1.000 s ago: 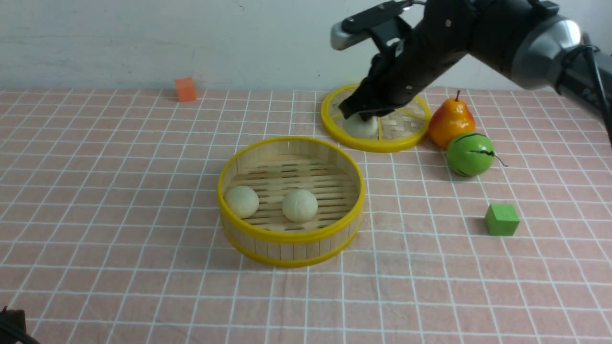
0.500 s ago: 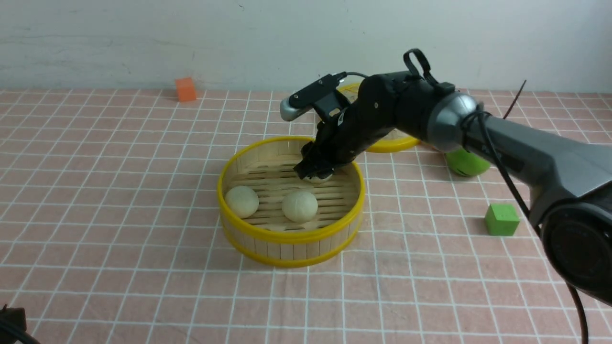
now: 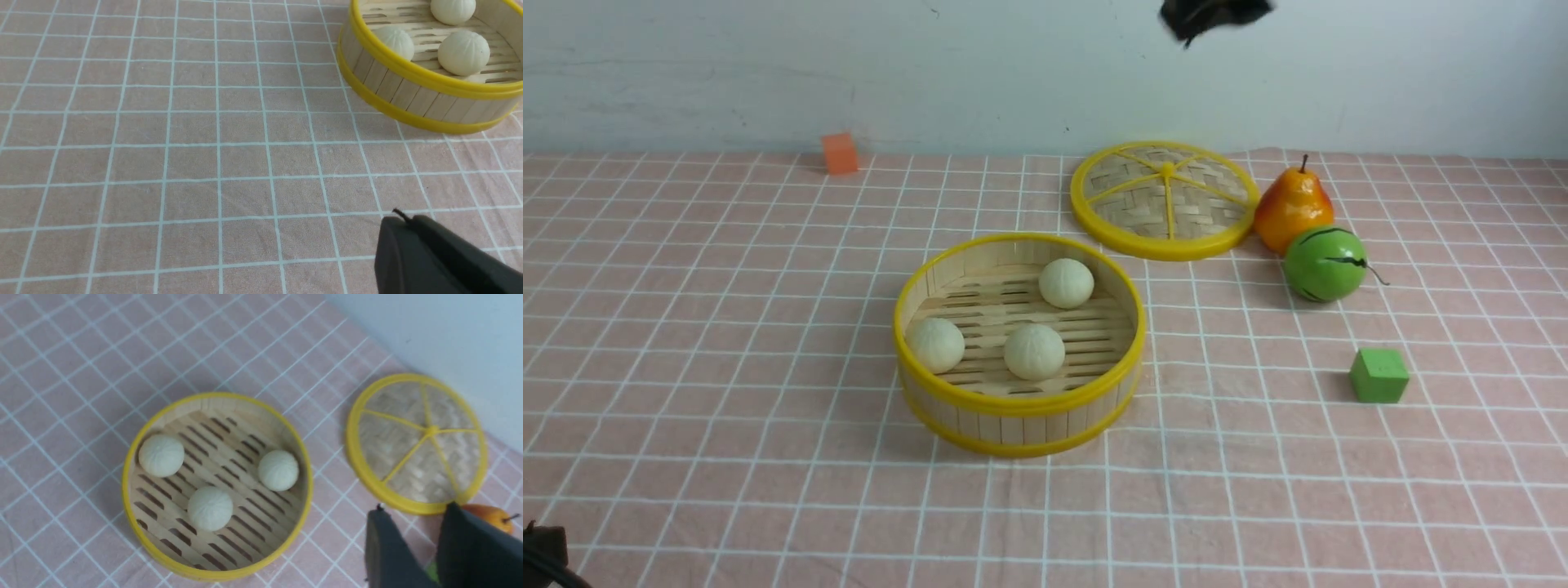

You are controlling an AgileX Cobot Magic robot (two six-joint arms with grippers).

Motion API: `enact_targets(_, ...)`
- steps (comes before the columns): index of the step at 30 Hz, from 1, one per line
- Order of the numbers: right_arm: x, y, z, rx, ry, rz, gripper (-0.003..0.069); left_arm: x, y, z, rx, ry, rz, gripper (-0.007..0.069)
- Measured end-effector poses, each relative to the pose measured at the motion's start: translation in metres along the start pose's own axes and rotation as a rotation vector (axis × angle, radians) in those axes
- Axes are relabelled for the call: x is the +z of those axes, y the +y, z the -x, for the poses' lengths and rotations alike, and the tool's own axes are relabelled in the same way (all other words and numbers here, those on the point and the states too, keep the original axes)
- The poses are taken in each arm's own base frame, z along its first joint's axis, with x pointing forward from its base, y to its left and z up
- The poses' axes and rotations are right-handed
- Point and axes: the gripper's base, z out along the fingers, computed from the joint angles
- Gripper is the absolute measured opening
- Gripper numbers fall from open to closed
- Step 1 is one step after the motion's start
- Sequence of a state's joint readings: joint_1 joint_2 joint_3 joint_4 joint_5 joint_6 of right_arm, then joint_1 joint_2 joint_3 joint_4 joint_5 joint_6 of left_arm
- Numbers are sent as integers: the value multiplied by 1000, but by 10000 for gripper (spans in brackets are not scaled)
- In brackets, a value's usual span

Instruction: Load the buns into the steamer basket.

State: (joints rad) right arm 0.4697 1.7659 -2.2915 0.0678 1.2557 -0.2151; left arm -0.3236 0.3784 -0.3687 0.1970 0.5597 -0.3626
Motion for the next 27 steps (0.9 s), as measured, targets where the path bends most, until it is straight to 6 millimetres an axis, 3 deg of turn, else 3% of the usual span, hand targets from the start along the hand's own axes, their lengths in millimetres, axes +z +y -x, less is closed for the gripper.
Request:
enact_targets(1,-3,0,0,7,-4,-4,117,0,0,0,0,0,0,14)
enact_targets(3,-34,3,-5,37,-27,-12,9,0,0,0,0,0,0,17)
enact_targets(4,-34,3,-5,38,-27,-12,3,0,0,0,0,0,0,17)
enact_targets(5,-45,6,-15,49,-9,1,-16,0,0,0,0,0,0,18)
enact_targets(8,-52,17,-53,71,100,47,-16,0,0,0,0,0,0,21)
enact_targets(9,-52,17,-56,72,108,50,-16,0,0,0,0,0,0,21)
enact_targets(11,-48,24,-87,90,172,65,-12,0,0,0,-1,0,0,21)
enact_targets(13,-37,37,-155,141,167,62,-8,0,0,0,-1,0,0,22)
enact_targets(15,-35,44,-190,161,154,64,-6,0,0,0,-1,0,0,25)
enact_targets(16,-33,49,-218,177,118,58,-5,0,0,0,-1,0,0,28)
enact_targets(21,-24,66,-310,218,114,43,-2,0,0,0,-2,0,0,33)
enact_targets(27,-17,80,-393,235,180,31,0,0,0,0,-2,0,0,35)
